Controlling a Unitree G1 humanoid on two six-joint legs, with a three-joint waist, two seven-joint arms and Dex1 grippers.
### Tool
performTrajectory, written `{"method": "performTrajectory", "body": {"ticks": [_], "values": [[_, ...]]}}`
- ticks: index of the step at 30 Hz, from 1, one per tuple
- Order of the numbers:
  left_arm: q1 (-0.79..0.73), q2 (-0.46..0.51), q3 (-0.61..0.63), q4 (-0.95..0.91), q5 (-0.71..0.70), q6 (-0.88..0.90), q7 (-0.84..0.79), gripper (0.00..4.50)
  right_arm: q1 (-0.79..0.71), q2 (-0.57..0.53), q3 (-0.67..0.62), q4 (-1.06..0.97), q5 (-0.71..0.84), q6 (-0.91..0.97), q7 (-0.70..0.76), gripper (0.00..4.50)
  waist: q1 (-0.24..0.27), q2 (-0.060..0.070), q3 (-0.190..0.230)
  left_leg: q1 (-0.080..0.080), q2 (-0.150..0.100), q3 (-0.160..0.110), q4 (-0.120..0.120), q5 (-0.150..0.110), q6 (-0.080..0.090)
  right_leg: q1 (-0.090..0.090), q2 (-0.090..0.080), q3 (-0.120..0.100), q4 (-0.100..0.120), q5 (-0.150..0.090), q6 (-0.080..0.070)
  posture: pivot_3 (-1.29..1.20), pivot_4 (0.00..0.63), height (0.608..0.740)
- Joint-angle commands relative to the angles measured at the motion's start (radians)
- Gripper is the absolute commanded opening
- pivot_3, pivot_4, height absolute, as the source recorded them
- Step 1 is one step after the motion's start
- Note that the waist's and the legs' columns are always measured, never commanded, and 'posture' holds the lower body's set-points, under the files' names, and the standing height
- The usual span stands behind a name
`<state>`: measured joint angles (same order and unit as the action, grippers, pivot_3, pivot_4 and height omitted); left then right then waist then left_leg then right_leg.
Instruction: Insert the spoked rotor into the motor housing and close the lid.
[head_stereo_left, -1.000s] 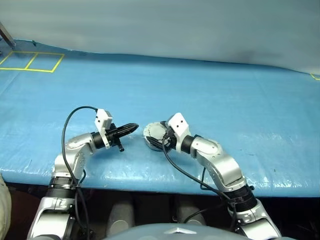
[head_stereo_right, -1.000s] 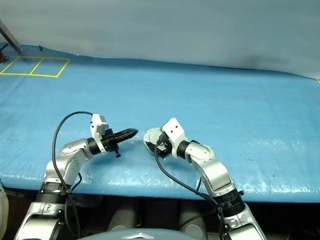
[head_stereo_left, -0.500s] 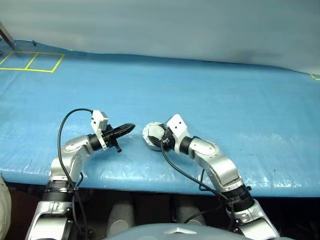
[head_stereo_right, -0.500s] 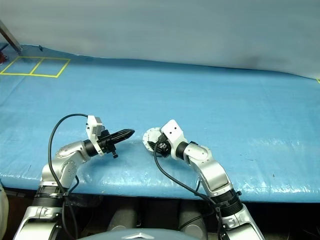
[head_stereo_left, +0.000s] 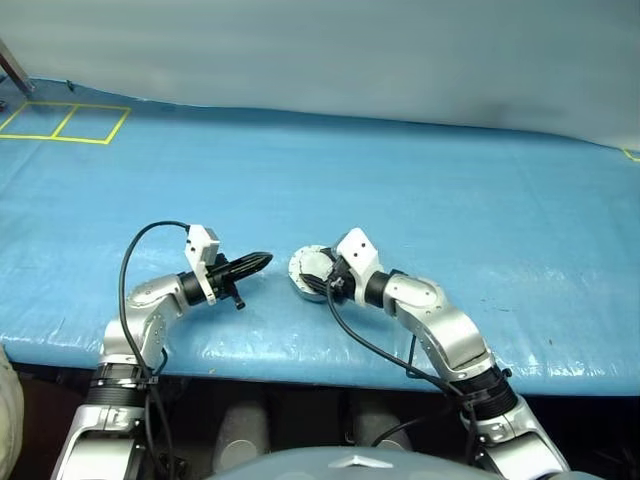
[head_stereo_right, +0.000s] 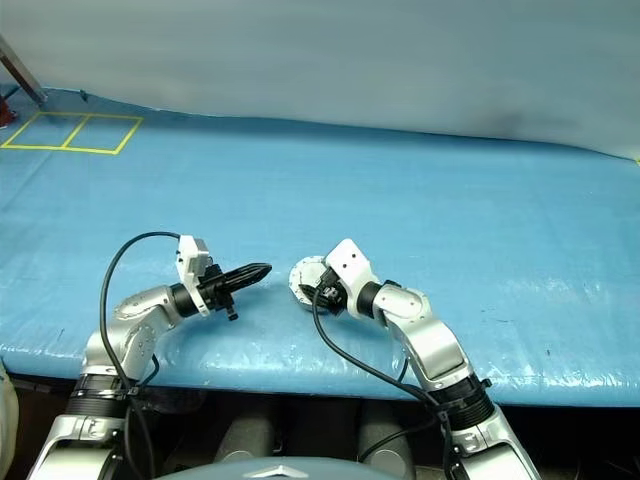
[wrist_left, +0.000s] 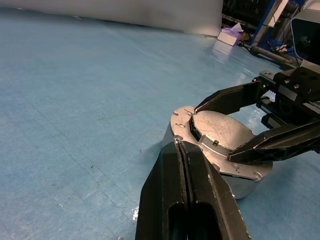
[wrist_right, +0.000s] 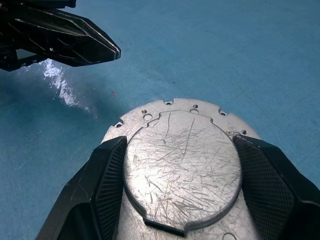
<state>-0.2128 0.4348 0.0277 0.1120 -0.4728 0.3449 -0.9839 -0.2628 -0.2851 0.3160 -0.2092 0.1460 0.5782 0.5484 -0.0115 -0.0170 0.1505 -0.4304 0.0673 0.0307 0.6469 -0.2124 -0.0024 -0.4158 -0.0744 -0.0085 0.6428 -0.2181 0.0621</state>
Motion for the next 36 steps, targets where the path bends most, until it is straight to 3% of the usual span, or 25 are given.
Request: {"method": "performTrajectory", "body": {"ticks": [1, 36], "values": [[0.001, 0.008, 0.002, -0.054, -0.004, -0.007, -0.006, 0.00, -0.020, -0.011, 0.007, -0.026, -0.013, -0.012, 0.010, 3.03, 0.000, 0.000, 0.000, 0.000, 0.000, 0.000, 0.000, 0.000, 0.000, 0.000, 0.000, 0.000, 0.000, 0.000, 0.000, 0.00, 0.150, 0.740], [0.021, 0.000, -0.030, -0.086, -0.010, 0.017, -0.008, 0.00, -0.082, -0.060, -0.001, 0.176, -0.061, -0.089, 0.074, 3.03, 0.000, 0.000, 0.000, 0.004, 0.000, 0.000, 0.002, 0.002, 0.000, 0.003, 0.000, 0.000, 0.001, 0.000, 0.002, 0.00, 0.150, 0.740]]}}
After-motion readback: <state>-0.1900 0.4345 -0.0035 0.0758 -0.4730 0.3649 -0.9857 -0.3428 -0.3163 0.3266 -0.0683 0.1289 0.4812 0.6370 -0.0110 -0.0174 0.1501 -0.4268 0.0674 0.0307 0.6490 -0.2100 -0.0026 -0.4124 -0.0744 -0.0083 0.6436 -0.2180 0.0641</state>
